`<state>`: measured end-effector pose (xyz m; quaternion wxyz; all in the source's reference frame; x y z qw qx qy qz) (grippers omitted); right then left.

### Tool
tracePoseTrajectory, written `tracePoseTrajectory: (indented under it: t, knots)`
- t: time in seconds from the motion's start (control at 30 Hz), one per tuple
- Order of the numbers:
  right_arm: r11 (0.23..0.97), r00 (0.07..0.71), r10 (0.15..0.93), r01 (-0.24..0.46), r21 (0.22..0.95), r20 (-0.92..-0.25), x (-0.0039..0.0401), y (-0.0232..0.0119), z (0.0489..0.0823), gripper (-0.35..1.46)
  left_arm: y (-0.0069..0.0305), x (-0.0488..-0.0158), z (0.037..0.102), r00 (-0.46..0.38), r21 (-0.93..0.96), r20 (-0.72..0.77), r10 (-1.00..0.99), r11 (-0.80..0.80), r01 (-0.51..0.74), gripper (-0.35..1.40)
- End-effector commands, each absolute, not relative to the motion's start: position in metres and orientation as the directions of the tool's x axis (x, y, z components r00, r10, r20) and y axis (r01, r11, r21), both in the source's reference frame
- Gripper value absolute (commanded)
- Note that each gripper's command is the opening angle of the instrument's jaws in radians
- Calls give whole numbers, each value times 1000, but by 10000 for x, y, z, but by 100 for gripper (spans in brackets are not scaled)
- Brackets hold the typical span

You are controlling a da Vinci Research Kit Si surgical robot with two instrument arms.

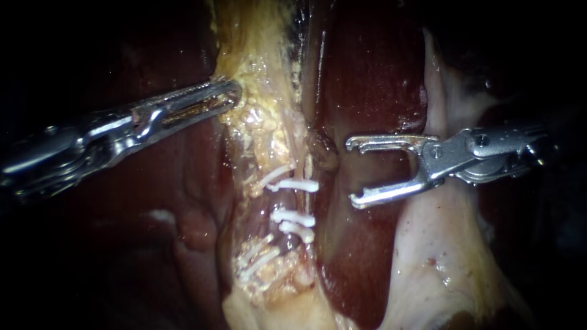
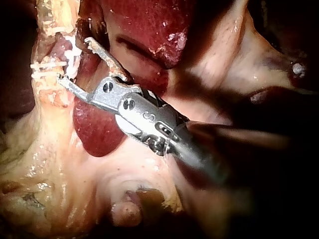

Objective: Going back third clip right tube

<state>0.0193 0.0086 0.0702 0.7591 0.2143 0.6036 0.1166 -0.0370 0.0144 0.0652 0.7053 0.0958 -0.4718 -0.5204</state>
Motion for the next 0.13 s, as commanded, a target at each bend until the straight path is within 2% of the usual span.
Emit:
tracePoseTrajectory:
  t: [0.03,0.13]
  knots:
    - [881,244,436,81,466,-866,193,86,701,60,144,-370,652,13,627,566,-824,441,643,-35]
    - [880,244,436,84,467,-866,193,86,701,60,144,-369,652,14,627,566,-824,441,642,-35]
